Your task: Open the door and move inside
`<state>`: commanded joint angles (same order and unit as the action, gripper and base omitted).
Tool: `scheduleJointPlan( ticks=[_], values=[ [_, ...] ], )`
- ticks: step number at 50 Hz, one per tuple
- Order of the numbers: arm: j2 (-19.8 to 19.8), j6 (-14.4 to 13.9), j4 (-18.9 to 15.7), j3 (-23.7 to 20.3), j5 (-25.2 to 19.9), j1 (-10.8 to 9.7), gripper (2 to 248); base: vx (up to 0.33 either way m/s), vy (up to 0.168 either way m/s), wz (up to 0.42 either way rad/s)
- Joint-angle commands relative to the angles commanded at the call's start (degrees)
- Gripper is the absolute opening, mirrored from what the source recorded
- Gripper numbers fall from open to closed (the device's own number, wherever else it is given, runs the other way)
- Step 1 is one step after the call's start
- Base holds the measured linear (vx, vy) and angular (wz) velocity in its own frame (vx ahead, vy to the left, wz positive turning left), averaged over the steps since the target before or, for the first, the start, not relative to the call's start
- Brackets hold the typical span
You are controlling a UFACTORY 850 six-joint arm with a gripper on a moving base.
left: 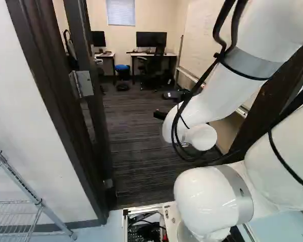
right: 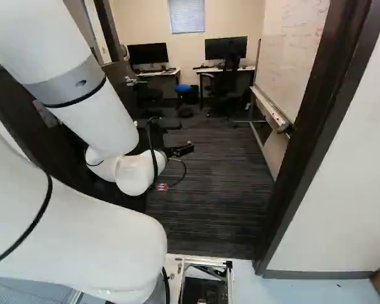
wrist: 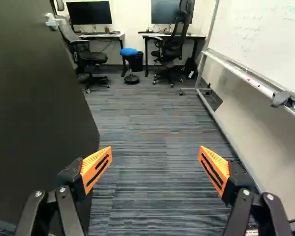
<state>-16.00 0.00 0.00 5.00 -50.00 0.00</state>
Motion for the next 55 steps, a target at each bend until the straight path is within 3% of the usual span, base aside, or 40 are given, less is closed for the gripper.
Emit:
scheduleJointPlan(
  ticks=[34,55],
  values=[
    [0.00,0.00,0.00,0.00,0.00,0.00,247,0.148,-0.073,0.006],
    [0.00,0.00,0.00,0.00,0.00,0.00,247,0.155,-0.009,-0.015]
  ],
)
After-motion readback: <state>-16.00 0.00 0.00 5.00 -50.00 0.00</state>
